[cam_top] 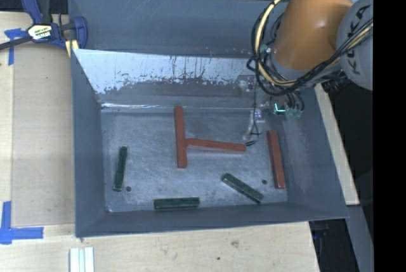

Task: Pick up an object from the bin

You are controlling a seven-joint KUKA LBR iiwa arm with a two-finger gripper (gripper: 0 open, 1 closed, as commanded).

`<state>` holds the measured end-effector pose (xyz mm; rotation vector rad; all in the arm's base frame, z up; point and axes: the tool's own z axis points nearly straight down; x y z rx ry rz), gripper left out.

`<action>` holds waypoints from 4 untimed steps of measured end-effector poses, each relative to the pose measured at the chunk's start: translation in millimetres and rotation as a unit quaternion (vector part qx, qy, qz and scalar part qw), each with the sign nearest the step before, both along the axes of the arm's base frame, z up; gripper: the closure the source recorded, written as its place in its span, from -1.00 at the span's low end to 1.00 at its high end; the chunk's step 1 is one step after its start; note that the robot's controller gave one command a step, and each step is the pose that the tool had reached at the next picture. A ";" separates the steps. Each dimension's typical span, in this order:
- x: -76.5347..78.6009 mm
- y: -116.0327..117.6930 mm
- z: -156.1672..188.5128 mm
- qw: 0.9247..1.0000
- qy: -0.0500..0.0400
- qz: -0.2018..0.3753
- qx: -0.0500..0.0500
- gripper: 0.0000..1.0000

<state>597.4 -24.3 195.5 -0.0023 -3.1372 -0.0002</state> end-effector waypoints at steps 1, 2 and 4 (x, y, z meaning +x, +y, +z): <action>2.0 0.6 1.2 1.000 -0.006 0.005 0.000 -1.00; -3.9 8.7 -60.5 0.999 -0.006 0.051 0.000 -1.00; -7.3 45.7 -96.0 0.999 -0.004 0.037 -0.001 -1.00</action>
Offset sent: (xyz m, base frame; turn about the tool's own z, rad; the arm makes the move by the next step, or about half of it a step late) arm -0.0091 0.0144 -0.0995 -0.1578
